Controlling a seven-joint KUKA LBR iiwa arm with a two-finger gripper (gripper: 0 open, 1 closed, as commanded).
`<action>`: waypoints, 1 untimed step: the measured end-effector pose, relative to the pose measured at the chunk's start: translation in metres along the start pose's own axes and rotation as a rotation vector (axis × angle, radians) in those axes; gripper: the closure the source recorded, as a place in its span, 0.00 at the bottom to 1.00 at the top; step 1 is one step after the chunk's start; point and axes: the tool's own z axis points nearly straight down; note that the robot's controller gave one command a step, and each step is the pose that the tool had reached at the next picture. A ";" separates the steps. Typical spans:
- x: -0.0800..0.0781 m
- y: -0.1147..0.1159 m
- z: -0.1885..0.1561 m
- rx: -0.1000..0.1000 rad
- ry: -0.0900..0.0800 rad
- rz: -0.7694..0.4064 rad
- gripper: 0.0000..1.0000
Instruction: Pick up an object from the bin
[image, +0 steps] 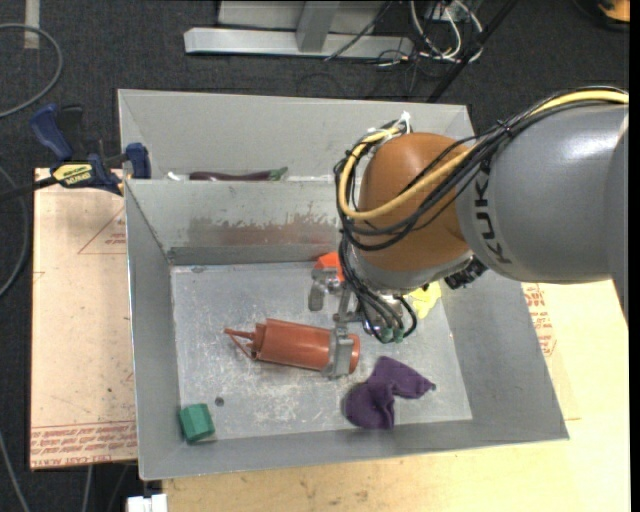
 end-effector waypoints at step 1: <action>-0.002 0.000 -0.004 -0.001 -0.007 0.002 0.00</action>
Offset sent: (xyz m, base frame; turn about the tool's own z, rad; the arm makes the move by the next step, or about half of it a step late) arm 0.0214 0.0124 -0.0885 -0.2258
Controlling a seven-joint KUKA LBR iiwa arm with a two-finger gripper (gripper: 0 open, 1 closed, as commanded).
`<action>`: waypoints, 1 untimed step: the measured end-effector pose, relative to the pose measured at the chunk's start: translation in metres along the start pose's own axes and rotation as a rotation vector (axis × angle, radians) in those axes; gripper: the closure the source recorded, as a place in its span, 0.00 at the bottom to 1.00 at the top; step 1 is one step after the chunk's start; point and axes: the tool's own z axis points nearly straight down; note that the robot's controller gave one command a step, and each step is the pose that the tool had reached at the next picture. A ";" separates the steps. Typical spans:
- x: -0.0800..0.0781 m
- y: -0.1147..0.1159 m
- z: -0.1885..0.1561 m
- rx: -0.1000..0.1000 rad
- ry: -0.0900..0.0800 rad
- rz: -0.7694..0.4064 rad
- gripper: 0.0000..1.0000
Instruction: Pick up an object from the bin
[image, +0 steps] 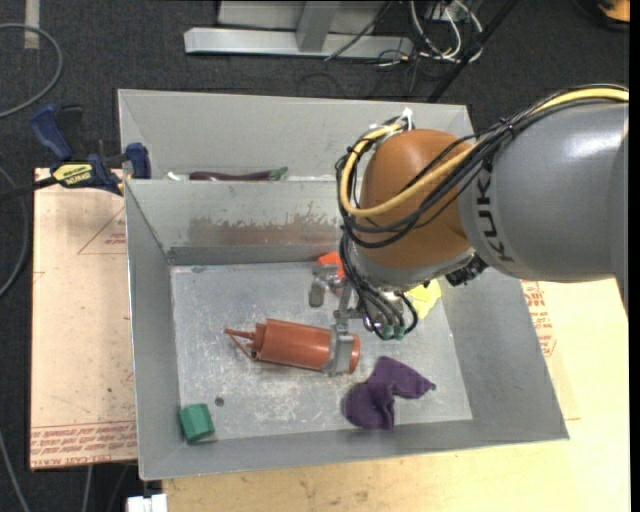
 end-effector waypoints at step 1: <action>-0.008 0.004 0.027 0.000 -0.005 -0.074 0.00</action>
Offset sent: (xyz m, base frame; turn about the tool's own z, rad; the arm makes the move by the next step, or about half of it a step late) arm 0.0312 0.0109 -0.1113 0.1420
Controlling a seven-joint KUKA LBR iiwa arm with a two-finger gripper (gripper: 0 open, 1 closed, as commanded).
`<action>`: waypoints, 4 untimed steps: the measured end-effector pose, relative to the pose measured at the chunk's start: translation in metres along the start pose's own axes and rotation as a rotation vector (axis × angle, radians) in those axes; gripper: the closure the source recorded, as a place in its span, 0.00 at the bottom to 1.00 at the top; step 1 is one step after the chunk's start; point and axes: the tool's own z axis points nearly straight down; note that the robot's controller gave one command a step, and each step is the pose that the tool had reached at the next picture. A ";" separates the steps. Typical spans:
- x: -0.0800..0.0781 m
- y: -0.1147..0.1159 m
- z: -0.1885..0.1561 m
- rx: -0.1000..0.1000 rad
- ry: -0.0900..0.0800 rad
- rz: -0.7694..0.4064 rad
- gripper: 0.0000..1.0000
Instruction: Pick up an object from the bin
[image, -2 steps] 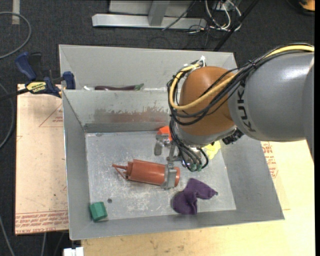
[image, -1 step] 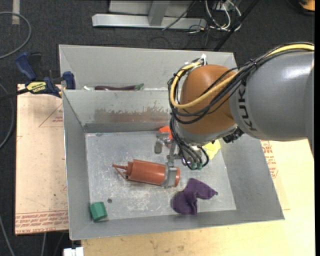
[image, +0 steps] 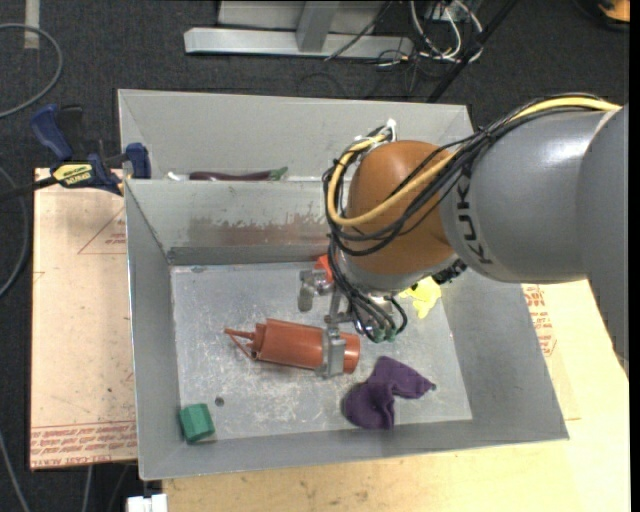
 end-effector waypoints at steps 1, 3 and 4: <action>-0.011 0.002 0.042 -0.001 0.003 0.037 0.00; -0.046 -0.003 0.085 0.000 -0.002 0.537 1.00; -0.048 0.002 -0.026 -0.001 -0.004 0.563 1.00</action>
Offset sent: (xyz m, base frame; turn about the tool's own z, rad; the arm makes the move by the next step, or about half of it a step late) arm 0.0461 0.0003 -0.0842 0.5383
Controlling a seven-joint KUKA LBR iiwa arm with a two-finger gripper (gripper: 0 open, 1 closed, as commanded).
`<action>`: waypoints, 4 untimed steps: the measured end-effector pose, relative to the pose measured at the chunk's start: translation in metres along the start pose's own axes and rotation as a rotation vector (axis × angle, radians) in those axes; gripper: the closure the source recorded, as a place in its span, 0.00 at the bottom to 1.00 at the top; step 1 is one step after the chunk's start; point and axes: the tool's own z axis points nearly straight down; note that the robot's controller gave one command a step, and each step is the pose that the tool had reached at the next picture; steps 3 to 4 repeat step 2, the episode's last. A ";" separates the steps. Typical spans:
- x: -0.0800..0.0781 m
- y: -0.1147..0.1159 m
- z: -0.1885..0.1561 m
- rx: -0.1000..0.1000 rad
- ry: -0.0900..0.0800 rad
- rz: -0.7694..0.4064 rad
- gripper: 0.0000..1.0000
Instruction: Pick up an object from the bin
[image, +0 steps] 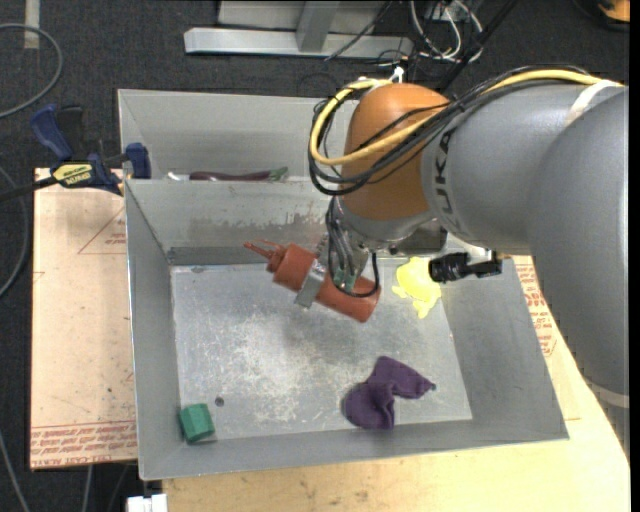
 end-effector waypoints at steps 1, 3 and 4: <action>0.000 0.000 0.000 0.000 0.000 0.000 1.00; -0.006 -0.009 -0.044 0.004 0.006 -0.016 1.00; -0.006 -0.009 -0.044 0.004 0.006 -0.016 1.00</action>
Offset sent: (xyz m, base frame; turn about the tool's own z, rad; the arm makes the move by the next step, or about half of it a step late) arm 0.0100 -0.0526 0.2044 -0.0687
